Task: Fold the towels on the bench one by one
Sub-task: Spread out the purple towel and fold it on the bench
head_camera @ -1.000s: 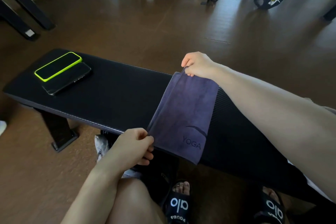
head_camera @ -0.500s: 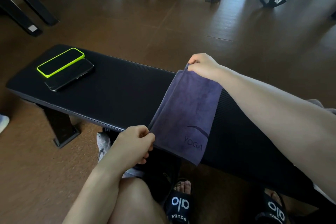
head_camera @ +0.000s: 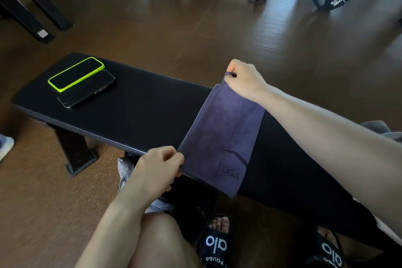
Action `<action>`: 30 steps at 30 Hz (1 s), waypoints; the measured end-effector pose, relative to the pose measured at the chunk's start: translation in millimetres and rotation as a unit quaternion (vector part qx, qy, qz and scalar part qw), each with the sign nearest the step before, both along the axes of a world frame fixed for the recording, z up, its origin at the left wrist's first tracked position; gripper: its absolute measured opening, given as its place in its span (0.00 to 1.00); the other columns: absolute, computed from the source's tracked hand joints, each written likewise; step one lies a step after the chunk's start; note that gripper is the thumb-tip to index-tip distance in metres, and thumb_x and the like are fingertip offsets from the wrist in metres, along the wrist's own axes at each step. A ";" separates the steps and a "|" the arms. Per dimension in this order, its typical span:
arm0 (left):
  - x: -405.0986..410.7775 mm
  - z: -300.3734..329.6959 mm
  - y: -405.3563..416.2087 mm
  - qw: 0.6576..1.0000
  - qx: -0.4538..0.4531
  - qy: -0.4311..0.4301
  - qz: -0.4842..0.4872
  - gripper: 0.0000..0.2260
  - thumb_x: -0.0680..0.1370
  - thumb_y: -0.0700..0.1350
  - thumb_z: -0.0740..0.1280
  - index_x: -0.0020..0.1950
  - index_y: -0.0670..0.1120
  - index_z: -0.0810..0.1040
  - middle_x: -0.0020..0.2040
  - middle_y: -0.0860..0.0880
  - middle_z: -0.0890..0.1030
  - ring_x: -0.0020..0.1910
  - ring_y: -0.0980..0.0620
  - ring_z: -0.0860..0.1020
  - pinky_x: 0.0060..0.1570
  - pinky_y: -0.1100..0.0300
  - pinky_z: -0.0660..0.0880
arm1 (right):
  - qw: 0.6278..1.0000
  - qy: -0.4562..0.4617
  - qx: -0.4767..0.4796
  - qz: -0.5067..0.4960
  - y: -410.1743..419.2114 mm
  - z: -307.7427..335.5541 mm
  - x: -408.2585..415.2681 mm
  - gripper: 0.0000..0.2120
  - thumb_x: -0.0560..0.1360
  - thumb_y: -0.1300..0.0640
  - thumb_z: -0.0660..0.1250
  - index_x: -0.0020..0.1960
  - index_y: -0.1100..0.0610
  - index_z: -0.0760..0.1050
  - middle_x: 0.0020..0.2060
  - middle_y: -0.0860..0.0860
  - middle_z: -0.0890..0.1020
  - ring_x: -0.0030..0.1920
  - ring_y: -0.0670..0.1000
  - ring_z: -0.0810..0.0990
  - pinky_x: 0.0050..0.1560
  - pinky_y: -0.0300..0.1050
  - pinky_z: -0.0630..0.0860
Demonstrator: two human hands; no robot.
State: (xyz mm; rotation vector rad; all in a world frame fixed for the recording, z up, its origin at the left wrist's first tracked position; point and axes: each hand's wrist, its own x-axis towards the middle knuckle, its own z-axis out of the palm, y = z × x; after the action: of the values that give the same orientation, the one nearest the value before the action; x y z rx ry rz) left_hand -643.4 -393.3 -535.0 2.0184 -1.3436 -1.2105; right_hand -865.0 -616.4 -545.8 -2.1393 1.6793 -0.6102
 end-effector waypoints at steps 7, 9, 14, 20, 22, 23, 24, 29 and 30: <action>3.9 -7.1 -1.8 0.999 0.034 -0.009 0.026 0.09 0.77 0.41 0.63 0.37 0.43 0.76 0.29 0.51 0.79 0.26 0.53 0.72 0.27 0.60 0.72 | 0.999 0.010 0.029 0.020 -3.7 -17.6 3.4 0.04 0.83 0.58 0.57 0.52 0.54 0.71 0.48 0.52 0.79 0.40 0.46 0.75 0.35 0.40 0.68; 5.6 -10.3 -2.0 0.999 0.040 -0.015 0.022 0.09 0.77 0.41 0.63 0.37 0.44 0.76 0.30 0.51 0.79 0.25 0.53 0.71 0.26 0.61 0.71 | 1.000 0.011 0.016 0.009 -3.7 -27.3 5.1 0.04 0.83 0.57 0.57 0.54 0.54 0.70 0.49 0.52 0.80 0.41 0.49 0.76 0.37 0.42 0.69; 8.8 -13.9 -2.5 0.998 0.046 -0.045 0.012 0.07 0.78 0.42 0.63 0.43 0.42 0.78 0.35 0.48 0.81 0.28 0.53 0.73 0.26 0.61 0.73 | 0.999 0.037 -0.011 0.003 0.5 -35.0 7.2 0.05 0.84 0.56 0.57 0.58 0.54 0.69 0.47 0.51 0.78 0.40 0.47 0.75 0.34 0.39 0.66; 13.1 -18.3 -2.1 0.994 0.055 -0.093 -0.011 0.08 0.78 0.45 0.64 0.40 0.44 0.76 0.34 0.50 0.83 0.30 0.51 0.76 0.30 0.58 0.76 | 0.989 0.134 -0.057 0.007 4.8 -35.5 9.3 0.05 0.84 0.55 0.58 0.57 0.55 0.70 0.52 0.51 0.79 0.41 0.49 0.74 0.39 0.42 0.68; 12.8 -17.8 -2.2 0.994 0.057 -0.092 -0.012 0.09 0.78 0.45 0.64 0.40 0.44 0.76 0.35 0.50 0.83 0.30 0.51 0.76 0.33 0.55 0.78 | 0.988 0.137 -0.065 -0.008 7.9 -35.7 10.0 0.07 0.85 0.54 0.57 0.57 0.56 0.71 0.52 0.52 0.79 0.40 0.50 0.74 0.40 0.44 0.68; 12.5 -17.1 -2.1 0.994 0.057 -0.092 -0.012 0.09 0.78 0.45 0.64 0.40 0.44 0.76 0.35 0.49 0.83 0.30 0.51 0.76 0.35 0.53 0.79 | 0.988 0.138 -0.067 -0.013 9.6 -34.5 10.3 0.07 0.85 0.54 0.56 0.57 0.56 0.70 0.51 0.52 0.78 0.39 0.50 0.73 0.40 0.45 0.67; 12.1 -15.7 -1.5 0.994 0.054 -0.092 -0.011 0.08 0.78 0.45 0.64 0.40 0.44 0.76 0.35 0.49 0.83 0.31 0.51 0.76 0.37 0.52 0.80 | 0.988 0.138 -0.066 -0.017 11.5 -33.1 10.8 0.07 0.85 0.55 0.55 0.58 0.57 0.69 0.49 0.51 0.77 0.37 0.49 0.72 0.40 0.45 0.66; 8.8 -7.8 0.1 0.996 0.011 -0.092 0.008 0.09 0.76 0.45 0.63 0.42 0.41 0.77 0.36 0.47 0.83 0.31 0.52 0.73 0.38 0.50 0.78 | 0.986 0.144 -0.077 -0.031 16.5 -27.4 11.3 0.08 0.86 0.57 0.52 0.61 0.58 0.66 0.44 0.51 0.74 0.30 0.47 0.66 0.39 0.46 0.65; 8.8 -6.8 -0.3 0.996 0.005 -0.092 0.015 0.09 0.76 0.45 0.63 0.42 0.41 0.77 0.36 0.47 0.83 0.30 0.52 0.73 0.38 0.51 0.77 | 0.985 0.150 -0.077 -0.031 16.1 -27.2 11.6 0.08 0.86 0.57 0.52 0.61 0.59 0.65 0.44 0.51 0.75 0.30 0.49 0.67 0.39 0.47 0.65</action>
State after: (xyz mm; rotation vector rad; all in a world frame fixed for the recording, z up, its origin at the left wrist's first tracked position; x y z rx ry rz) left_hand -634.6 -393.6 -541.8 2.1942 -1.3862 -1.0420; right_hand -853.5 -600.3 -573.0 -2.3956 1.9156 -0.4658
